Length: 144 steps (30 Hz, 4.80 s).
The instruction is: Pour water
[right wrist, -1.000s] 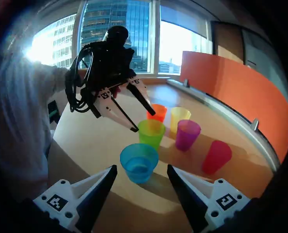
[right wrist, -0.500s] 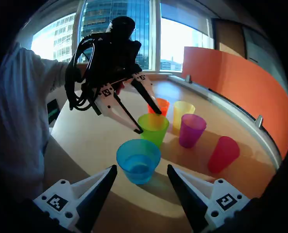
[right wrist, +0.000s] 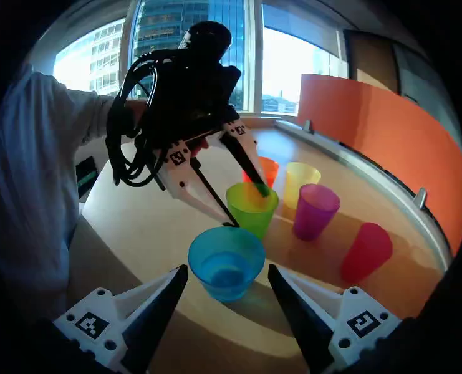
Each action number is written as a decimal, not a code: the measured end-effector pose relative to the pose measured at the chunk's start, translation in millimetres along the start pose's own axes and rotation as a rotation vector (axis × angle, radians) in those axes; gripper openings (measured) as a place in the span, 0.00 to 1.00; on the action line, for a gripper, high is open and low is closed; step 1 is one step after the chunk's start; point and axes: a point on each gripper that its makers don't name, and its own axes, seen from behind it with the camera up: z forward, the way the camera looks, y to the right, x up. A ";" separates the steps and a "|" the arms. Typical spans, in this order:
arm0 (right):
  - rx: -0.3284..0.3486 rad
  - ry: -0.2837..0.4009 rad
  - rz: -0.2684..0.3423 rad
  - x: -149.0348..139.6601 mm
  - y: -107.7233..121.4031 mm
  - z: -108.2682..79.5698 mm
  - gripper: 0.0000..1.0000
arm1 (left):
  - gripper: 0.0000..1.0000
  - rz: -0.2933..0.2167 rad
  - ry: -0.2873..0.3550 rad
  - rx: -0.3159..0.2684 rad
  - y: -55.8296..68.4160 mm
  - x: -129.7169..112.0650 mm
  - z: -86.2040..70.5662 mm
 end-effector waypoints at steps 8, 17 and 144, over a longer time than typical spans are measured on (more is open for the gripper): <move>-0.002 0.001 -0.003 1.4 0.4 0.0 1.00 | 0.89 -0.023 0.021 -0.002 0.3 0.3 0.7; -0.001 0.002 -0.002 2.1 1.1 2.9 1.00 | 0.89 -0.031 0.047 0.006 0.9 3.6 -7.2; -0.356 0.426 0.036 149.0 55.1 -100.5 0.91 | 0.89 -0.126 0.578 0.283 2.2 105.1 -144.2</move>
